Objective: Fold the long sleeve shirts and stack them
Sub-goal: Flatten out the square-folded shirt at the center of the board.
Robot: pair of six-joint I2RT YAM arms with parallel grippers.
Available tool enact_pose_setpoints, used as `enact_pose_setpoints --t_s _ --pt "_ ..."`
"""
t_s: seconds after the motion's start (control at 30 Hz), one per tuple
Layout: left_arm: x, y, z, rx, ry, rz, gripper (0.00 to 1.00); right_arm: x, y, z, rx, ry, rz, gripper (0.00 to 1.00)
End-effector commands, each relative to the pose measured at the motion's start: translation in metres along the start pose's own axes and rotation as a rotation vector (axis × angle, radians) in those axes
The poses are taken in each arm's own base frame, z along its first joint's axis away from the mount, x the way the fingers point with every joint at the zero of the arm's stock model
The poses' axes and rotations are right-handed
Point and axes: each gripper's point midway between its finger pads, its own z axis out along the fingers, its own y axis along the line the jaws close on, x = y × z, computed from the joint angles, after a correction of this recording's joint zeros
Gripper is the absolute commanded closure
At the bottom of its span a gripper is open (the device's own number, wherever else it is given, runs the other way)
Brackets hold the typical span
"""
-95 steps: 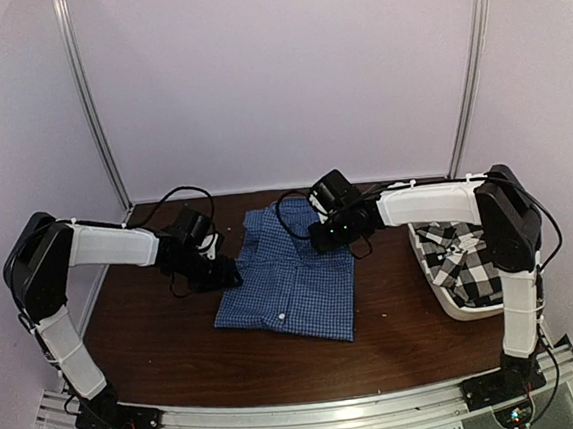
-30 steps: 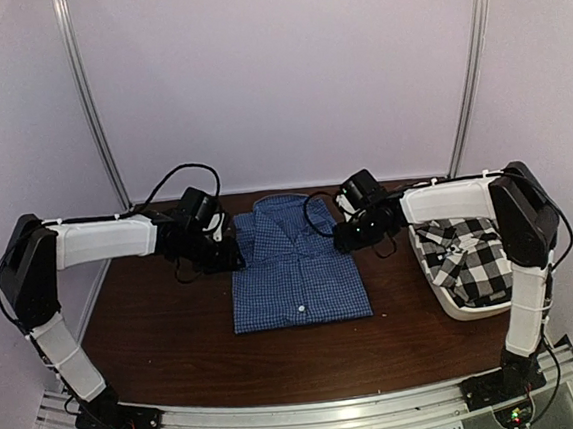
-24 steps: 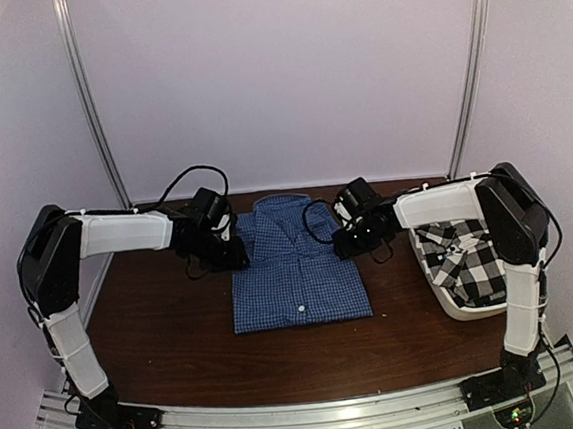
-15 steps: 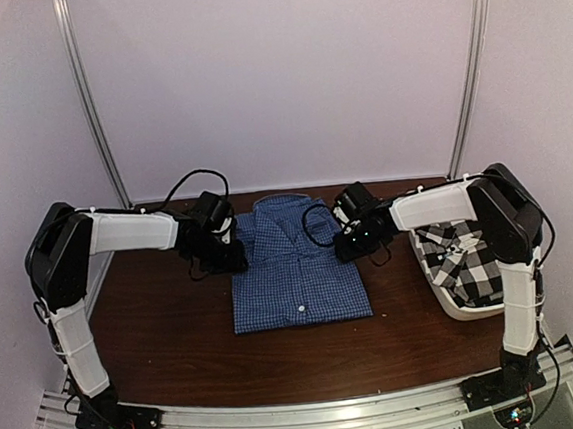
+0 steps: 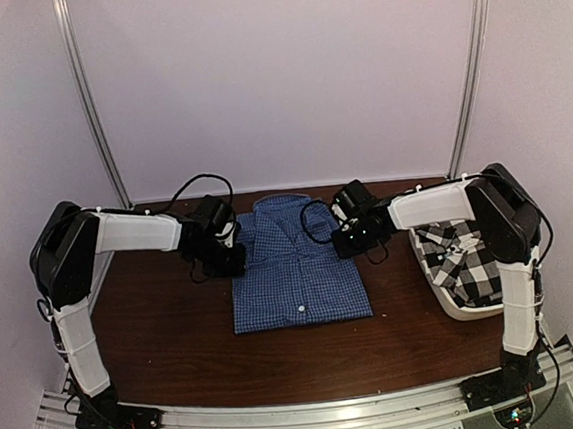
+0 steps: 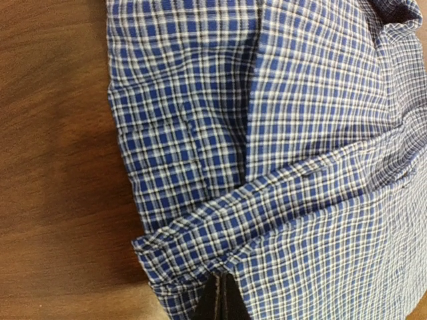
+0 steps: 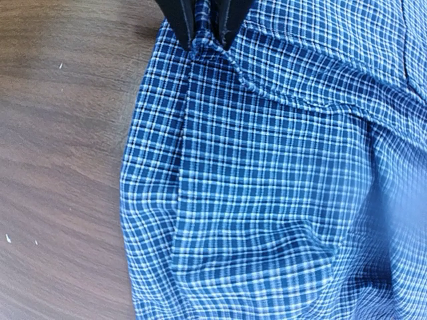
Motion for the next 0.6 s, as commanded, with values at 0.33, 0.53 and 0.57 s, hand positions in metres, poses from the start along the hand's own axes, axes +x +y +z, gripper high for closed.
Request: enact_pose_setpoints --t_s 0.33,0.53,0.57 --pt "-0.019 0.019 -0.005 -0.052 -0.058 -0.044 0.57 -0.019 0.009 -0.026 -0.019 -0.063 0.013 0.98" --pt "-0.023 0.021 0.007 -0.036 -0.055 -0.061 0.54 -0.018 0.013 -0.029 -0.027 -0.064 0.013 0.98" --pt "-0.024 0.019 0.008 -0.027 -0.054 -0.062 0.55 -0.017 0.014 -0.029 -0.028 -0.064 0.012 0.98"
